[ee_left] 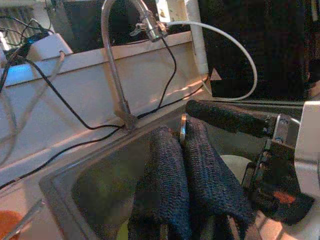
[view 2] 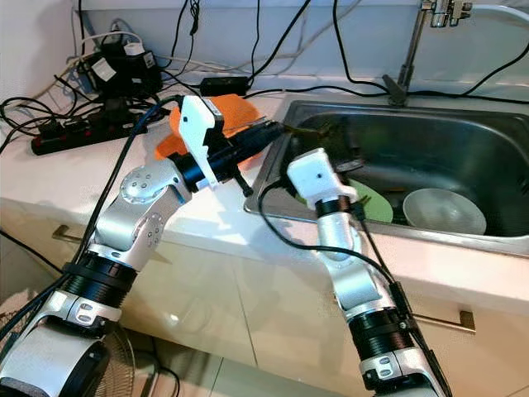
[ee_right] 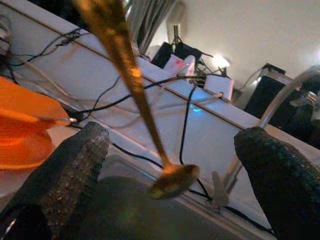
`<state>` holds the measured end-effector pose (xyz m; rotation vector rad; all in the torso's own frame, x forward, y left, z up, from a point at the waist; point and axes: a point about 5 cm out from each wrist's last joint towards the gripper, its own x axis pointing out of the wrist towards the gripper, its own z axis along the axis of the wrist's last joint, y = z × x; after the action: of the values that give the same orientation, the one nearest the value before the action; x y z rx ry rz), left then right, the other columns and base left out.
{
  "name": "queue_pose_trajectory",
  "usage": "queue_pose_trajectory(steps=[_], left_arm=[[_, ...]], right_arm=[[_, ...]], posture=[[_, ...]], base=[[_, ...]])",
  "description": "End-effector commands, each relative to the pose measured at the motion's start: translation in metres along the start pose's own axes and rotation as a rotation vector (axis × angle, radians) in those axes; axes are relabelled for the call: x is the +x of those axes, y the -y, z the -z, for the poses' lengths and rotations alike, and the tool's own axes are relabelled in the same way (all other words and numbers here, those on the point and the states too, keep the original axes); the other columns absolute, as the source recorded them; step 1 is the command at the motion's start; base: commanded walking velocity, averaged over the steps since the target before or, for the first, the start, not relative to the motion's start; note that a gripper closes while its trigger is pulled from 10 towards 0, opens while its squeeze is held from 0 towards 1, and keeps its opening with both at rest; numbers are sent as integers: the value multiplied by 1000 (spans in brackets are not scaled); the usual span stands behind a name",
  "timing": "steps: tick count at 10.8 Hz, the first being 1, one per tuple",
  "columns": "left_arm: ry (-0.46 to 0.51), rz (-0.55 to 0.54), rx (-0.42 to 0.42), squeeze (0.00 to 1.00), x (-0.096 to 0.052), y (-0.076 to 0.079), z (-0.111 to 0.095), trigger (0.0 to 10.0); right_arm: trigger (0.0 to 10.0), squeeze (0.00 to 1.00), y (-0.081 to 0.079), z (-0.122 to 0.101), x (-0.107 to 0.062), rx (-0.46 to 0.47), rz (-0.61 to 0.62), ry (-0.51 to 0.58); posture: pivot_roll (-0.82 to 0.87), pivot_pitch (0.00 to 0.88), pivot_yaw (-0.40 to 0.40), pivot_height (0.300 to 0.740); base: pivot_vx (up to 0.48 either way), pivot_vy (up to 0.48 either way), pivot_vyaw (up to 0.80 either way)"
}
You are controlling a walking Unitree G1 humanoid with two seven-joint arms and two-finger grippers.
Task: Kitchen organization
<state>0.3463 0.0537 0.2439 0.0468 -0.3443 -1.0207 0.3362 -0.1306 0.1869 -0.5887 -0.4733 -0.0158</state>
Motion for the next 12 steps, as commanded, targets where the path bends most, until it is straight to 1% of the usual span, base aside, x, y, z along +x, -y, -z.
queue_pose_trajectory(steps=[1, 2, 5, 6, 7, 12], left_arm=[[6, 16, 2, 0, -2, 1, -3, 10000], [-2, 25, -4, 0, -2, 2, -3, 10000], [-33, 43, 1, 0, -4, 4, 0, 10000], [-54, 54, 8, 0, -5, 5, 3, 10000], [-67, 62, 9, 0, -6, 6, 5, 10000], [-72, 62, 16, 0, -5, 7, 5, 10000]], right_arm=[[10000, 0, -6, -7, 4, 2, -30, 32], [10000, 0, -9, -9, 4, -2, -43, 40], [10000, 0, -11, -10, 5, 2, -49, 43], [1412, 0, -11, -9, 5, -2, -47, 36], [0, 0, -11, -8, 5, -1, -44, 36], [0, 0, -11, -6, 4, -1, -52, 28]], posture=[[15, 0, 125, 740], [15, 0, 125, 740], [18, 3, 129, 740], [19, 3, 129, 740], [18, 4, 130, 740], [18, 7, 131, 740]], base=[[0, 0, 0], [0, 0, 0], [0, 0, 0], [0, 0, 0], [0, 0, 0], [0, 0, 0]])
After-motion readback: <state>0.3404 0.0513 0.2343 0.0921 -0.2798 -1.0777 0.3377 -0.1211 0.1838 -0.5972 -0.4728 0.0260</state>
